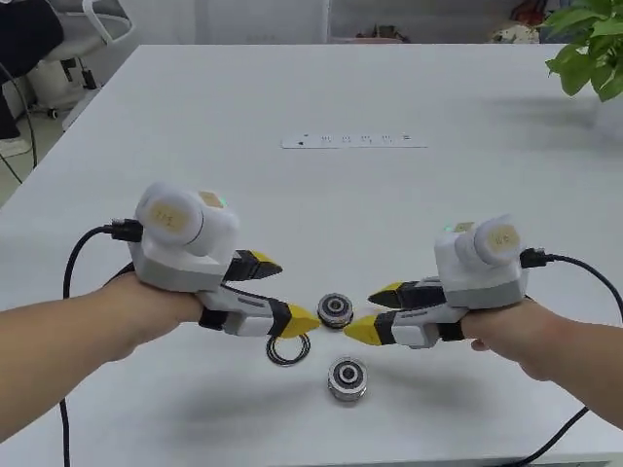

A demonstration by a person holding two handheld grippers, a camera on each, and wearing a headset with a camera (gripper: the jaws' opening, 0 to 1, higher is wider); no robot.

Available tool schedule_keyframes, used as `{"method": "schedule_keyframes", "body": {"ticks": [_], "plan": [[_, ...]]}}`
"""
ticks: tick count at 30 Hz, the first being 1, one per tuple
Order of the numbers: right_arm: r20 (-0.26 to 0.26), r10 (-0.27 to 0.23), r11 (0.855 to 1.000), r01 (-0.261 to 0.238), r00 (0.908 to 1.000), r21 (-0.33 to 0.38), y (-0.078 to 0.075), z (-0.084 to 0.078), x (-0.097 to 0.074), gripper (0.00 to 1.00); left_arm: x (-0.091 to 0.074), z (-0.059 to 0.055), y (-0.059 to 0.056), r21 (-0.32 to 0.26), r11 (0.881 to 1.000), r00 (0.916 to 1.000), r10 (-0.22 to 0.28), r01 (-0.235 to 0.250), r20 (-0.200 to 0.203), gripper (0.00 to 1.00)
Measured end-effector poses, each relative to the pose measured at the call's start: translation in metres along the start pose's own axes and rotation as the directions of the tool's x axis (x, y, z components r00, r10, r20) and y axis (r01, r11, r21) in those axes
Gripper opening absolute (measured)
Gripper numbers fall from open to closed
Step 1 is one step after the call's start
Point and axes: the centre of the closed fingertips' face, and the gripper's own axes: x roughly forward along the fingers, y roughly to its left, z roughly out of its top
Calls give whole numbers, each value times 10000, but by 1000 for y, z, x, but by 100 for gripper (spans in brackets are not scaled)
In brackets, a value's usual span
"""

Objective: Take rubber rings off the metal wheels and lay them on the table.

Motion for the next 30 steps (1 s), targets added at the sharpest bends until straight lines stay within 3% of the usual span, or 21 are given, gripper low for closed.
{"method": "schedule_keyframes", "body": {"ticks": [5, 15, 30], "plan": [[19, -85, 9999, 86, 10000, -105, -3, -3, 3, 39, 10, -2, 3, 82, 10000, 10000, -26, 27, -54, 51], [167, -62, 9996, 67, 9998, -280, -3, -3, 7, 34, 30, -7, 3, 261, 9996, 9991, -126, 137, -405, 53], [336, -28, 9986, 46, 9994, -522, 0, -1, 12, 26, 45, -7, 2, 394, 9990, 9989, -184, 202, -440, 35]]}}
